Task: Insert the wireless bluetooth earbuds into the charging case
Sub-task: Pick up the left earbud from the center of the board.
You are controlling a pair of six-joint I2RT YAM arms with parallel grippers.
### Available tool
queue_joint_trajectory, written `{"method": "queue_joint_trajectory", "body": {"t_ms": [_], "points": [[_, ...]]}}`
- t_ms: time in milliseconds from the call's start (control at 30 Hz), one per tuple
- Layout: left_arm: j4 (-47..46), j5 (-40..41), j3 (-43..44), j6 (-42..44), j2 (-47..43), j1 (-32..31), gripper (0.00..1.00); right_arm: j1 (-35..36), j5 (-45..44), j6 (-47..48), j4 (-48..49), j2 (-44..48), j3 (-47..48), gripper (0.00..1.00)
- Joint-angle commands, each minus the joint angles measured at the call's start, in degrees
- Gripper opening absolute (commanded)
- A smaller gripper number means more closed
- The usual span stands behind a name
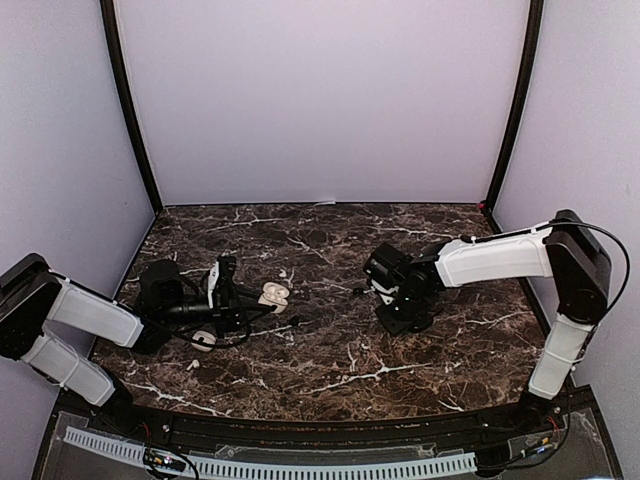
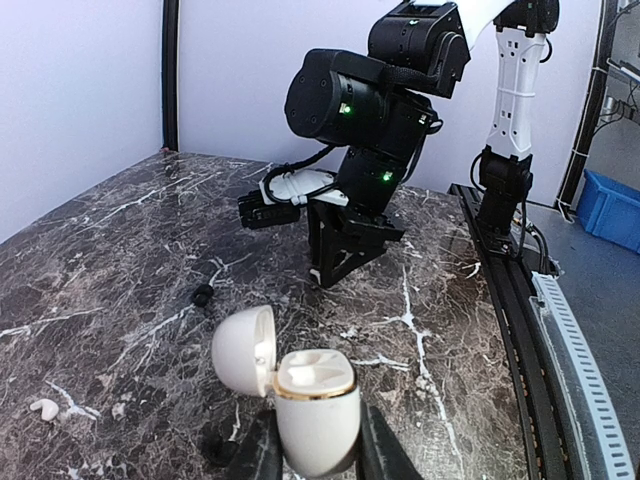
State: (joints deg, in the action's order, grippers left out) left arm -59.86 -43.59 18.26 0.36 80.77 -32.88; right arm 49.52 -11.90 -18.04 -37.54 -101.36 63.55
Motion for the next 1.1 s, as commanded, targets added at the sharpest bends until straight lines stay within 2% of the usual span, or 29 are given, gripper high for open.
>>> {"method": "queue_joint_trajectory", "body": {"t_ms": [0, 67, 467, 1067], "points": [[0.2, 0.1, -0.2, 1.1, -1.3, 0.2, 0.16, 0.7, -1.5, -0.3, -0.3, -1.4, 1.2, 0.33], [0.3, 0.1, -0.2, 1.3, -1.4, 0.2, 0.16, 0.8, -2.3, -0.9, -1.2, -1.9, 3.0, 0.31], [0.5, -0.1, 0.1, 1.6, -1.0, 0.2, 0.16, 1.5, -3.9, -2.7, -3.9, -3.8, 4.2, 0.30], [0.2, -0.4, 0.2, 1.6, -0.9, 0.2, 0.16, 2.1, -4.6, -10.3, -3.0, -3.7, 2.0, 0.30]]}}
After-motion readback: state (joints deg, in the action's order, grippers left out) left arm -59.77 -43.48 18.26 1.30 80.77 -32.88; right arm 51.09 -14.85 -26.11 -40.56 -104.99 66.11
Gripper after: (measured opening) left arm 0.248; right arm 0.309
